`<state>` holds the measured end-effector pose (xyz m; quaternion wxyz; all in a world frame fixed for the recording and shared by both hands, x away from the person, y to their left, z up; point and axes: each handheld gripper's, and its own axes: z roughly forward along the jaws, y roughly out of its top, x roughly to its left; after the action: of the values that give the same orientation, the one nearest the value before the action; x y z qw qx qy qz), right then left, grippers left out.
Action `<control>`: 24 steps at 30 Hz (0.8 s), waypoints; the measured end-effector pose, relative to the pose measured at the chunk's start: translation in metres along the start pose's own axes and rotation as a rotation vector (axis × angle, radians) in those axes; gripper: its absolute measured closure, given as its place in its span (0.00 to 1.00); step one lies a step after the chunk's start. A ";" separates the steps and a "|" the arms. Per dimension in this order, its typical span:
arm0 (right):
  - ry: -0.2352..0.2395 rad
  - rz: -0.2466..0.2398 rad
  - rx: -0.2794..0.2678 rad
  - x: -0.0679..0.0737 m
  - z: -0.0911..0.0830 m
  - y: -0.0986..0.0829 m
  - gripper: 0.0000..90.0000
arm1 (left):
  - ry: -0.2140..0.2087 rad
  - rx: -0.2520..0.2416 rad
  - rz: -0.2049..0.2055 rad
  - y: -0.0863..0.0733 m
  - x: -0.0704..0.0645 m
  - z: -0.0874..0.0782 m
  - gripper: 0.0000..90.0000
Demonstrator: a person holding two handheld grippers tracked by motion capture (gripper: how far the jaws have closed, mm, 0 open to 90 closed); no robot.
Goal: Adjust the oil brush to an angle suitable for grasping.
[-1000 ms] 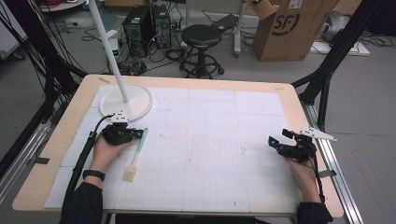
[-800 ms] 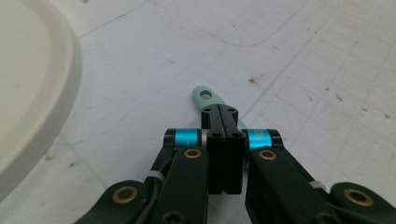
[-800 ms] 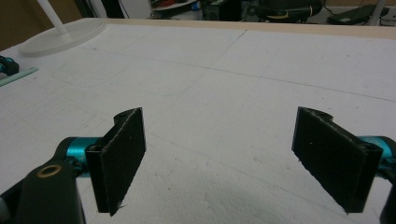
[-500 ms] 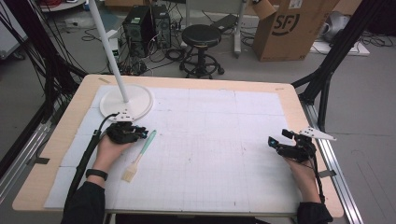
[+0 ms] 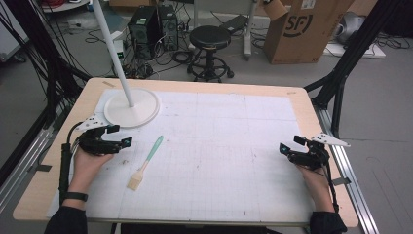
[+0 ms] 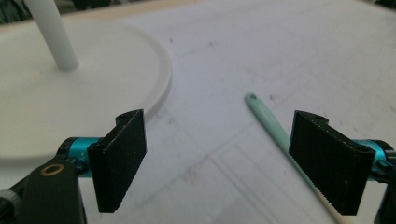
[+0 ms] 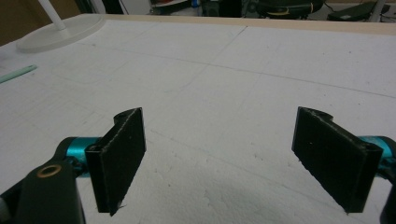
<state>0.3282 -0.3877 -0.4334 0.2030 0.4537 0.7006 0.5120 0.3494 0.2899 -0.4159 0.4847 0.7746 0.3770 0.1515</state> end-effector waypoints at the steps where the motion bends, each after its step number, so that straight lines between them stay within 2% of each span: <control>1: 0.000 0.000 0.001 0.000 0.000 0.000 0.19 | -0.022 0.011 -0.001 0.000 0.000 -0.002 0.20; 4: -0.001 -0.004 0.000 0.001 0.000 0.000 0.19 | -0.109 0.017 -0.019 -0.001 0.001 -0.008 0.19; 6: -0.003 -0.005 0.001 0.001 0.000 0.000 0.19 | -0.138 0.016 -0.049 -0.002 0.002 -0.011 0.19; 7: -0.003 -0.007 -0.001 0.001 0.000 0.000 0.19 | -0.141 0.011 -0.050 -0.001 0.002 -0.012 0.20; 11: -0.001 -0.005 -0.002 0.001 -0.001 0.000 0.19 | -0.089 -0.066 -0.026 -0.007 -0.001 -0.018 0.19; 15: -0.003 0.000 -0.002 0.001 -0.001 0.000 0.19 | -0.053 -0.084 -0.035 -0.011 0.001 -0.024 0.17; 19: -0.003 -0.002 -0.006 0.001 0.000 0.000 0.19 | -0.023 -0.122 -0.049 -0.014 0.001 -0.035 0.17; 22: -0.003 0.000 -0.007 0.001 0.000 0.000 0.19 | 0.014 -0.177 -0.027 -0.019 0.001 -0.044 0.17; 24: -0.001 -0.002 -0.004 0.001 0.000 0.000 0.19 | 0.030 -0.179 -0.029 -0.022 0.003 -0.049 0.16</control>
<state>0.3272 -0.3866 -0.4331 0.2050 0.4528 0.6999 0.5129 0.3122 0.3288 -0.4119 0.5483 0.7203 0.3804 0.1890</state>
